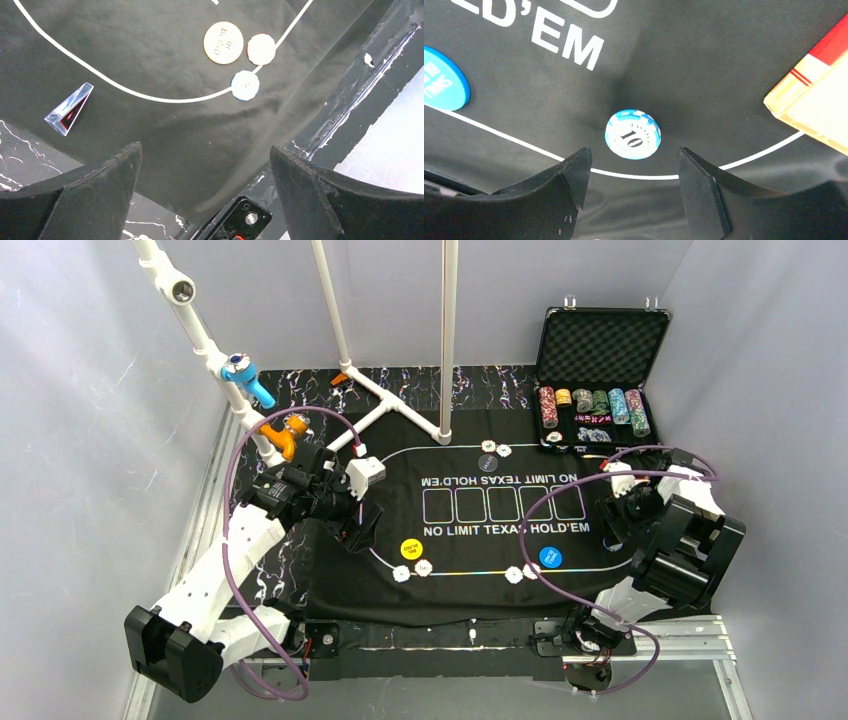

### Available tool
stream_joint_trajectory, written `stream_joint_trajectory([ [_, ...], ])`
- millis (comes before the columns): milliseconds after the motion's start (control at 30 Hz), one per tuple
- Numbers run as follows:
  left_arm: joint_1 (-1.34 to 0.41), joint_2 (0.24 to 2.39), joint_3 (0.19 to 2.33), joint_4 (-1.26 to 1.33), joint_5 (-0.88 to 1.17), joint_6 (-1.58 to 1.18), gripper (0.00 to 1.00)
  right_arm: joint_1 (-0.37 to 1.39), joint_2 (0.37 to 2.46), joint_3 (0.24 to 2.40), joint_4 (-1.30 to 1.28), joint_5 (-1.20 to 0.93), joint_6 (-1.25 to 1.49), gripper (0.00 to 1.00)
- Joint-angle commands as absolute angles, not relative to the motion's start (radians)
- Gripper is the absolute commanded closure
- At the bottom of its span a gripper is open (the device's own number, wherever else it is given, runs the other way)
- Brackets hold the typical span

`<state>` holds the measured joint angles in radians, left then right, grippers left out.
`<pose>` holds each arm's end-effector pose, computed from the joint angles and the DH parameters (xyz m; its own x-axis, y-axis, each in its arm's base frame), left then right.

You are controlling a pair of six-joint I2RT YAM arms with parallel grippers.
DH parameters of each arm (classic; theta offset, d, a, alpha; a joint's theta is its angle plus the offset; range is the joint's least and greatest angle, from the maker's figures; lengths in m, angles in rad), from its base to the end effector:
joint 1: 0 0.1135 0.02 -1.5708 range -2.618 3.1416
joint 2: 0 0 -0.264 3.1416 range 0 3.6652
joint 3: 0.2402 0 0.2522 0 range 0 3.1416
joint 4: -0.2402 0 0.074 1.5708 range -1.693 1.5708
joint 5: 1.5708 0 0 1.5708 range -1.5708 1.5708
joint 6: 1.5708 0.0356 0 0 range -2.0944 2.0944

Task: Distribute texas hold em gaming equipment

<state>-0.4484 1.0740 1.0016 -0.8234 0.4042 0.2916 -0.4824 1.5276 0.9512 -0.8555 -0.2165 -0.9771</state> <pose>0.1827 -0.1035 0.3044 -0.4956 0.5317 -0.6868 0.7961 0.5942 -0.1144 0.2354 -0.1146 0.1863 -0.8445 -0.4715 -0.2538 -0.4885 0.8726 0.0043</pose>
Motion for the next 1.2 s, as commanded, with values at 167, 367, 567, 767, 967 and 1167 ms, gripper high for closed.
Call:
stream_joint_trajectory([
  [167,-0.454,1.059,1.016,-0.845,0.415,0.293,0.01,-0.454,1.555,0.879,-0.706,-0.170,-0.999,0.34],
  [367,-0.454,1.059,1.017,-0.844,0.411,0.295,0.01,-0.434,1.562,0.819,-0.660,-0.127,-1.015,0.39],
  [567,-0.454,1.062,1.015,-0.841,0.408,0.297,0.01,-0.434,1.540,0.789,-0.665,-0.125,-1.033,0.50],
  [767,-0.455,1.063,1.015,-0.841,0.410,0.295,0.01,-0.434,1.477,0.808,-0.730,-0.139,-1.047,0.66],
  [967,-0.455,1.063,1.018,-0.841,0.411,0.292,0.01,-0.434,1.444,0.877,-0.807,-0.158,-1.054,0.75],
  [1167,-0.455,1.062,1.017,-0.841,0.415,0.291,0.01,-0.434,1.432,0.950,-0.875,-0.194,-1.050,0.77],
])
